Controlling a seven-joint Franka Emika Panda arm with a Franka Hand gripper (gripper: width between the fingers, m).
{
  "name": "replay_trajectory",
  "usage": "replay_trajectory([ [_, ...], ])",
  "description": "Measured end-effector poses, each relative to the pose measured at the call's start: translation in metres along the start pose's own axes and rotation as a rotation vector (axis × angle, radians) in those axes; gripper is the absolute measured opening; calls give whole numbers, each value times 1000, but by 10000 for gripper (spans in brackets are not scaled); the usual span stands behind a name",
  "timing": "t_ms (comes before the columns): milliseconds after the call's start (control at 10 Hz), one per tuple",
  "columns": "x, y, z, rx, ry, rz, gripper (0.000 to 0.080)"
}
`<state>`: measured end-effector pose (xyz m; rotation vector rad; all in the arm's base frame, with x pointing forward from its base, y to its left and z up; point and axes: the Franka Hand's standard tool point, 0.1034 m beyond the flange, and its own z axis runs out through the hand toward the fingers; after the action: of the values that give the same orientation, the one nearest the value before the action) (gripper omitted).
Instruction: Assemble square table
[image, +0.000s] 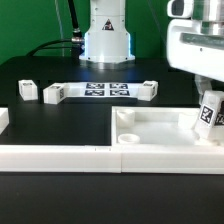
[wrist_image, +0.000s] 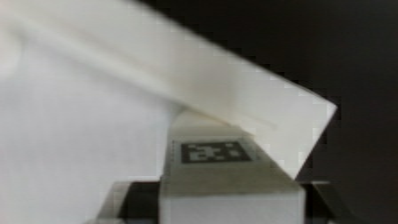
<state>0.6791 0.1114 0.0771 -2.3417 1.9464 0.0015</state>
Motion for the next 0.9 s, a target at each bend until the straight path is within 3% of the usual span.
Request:
replay_trajectory([
  [200, 3, 0, -1, 7, -17, 82, 293],
  [300, 3, -1, -1, 14, -16, 119, 377],
  [400, 2, -1, -1, 14, -17, 138, 377],
  [500, 1, -1, 0, 13, -14, 78, 571],
  [600, -6, 0, 0, 8, 6, -53, 628],
  [700, -10, -2, -2, 15, 20, -255, 628],
  [800, -9, -4, -3, 38, 34, -447, 645],
  [900, -8, -1, -3, 45, 40, -541, 645],
])
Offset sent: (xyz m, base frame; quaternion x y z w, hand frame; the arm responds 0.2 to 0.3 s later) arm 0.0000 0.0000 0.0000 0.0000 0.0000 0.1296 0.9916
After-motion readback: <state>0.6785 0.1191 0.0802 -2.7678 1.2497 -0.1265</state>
